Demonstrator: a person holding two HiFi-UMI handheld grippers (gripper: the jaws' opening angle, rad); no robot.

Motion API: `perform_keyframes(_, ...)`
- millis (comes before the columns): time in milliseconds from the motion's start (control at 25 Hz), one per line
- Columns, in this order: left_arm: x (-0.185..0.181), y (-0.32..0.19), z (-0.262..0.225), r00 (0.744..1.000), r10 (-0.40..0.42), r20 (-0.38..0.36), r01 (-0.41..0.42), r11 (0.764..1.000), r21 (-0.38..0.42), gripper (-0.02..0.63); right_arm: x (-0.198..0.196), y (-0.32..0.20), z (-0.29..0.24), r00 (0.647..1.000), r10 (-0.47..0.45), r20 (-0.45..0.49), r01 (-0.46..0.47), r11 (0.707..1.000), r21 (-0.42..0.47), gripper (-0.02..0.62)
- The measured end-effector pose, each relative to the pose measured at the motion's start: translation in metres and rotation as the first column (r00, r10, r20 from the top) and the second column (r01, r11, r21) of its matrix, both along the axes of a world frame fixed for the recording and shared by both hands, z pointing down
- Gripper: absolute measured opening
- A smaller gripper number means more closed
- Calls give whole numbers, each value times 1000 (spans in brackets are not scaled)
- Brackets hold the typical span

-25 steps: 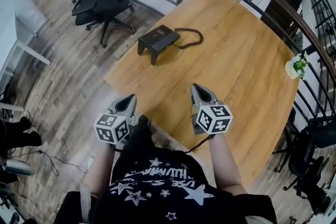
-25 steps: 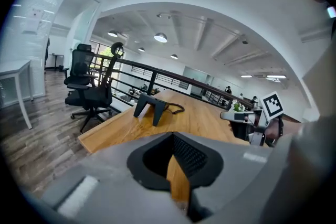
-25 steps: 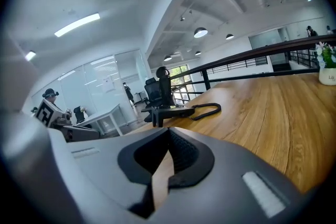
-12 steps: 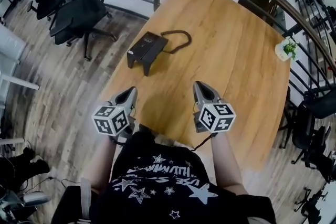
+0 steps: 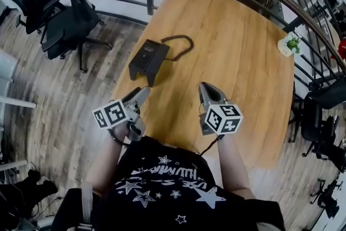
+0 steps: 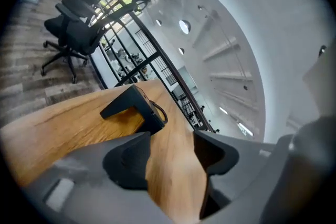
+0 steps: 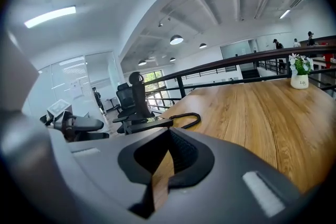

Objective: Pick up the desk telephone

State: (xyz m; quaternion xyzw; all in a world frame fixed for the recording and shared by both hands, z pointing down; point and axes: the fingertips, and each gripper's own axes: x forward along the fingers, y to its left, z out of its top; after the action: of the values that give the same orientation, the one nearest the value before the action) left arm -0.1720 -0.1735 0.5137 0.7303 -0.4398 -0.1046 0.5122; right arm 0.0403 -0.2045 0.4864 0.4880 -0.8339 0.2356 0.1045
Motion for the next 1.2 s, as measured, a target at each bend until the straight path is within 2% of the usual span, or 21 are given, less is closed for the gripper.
perform_keyframes(40,-2,-5,1,999,-16,-37,16,1000,-14,290,-1,-2,0,1000,7,1,-7,1000,0,2)
perform_keyframes(120,-8,-16,5,994,-53,-95,49,998,-44,345,-2,-6,0,1000,22,0,-22,1000,-5,2)
perform_keyframes(240,-17,-32,10,984,-96,-151,85,993,-78,388,-5,-10,3,999,45,-4,-45,999,-15,2)
perform_keyframes(400,-19,-47,16,972,-116,-204,96,990,-105,416,-2,-10,8,997,75,-14,-76,997,-26,2)
perform_keyframes(600,-12,-64,21,950,-146,-276,108,983,-149,420,8,-11,10,994,109,-21,-110,993,-35,2)
perform_keyframes(1200,-5,-101,44,934,-214,-286,156,965,-211,420,18,-16,17,985,168,-35,-170,984,-47,2)
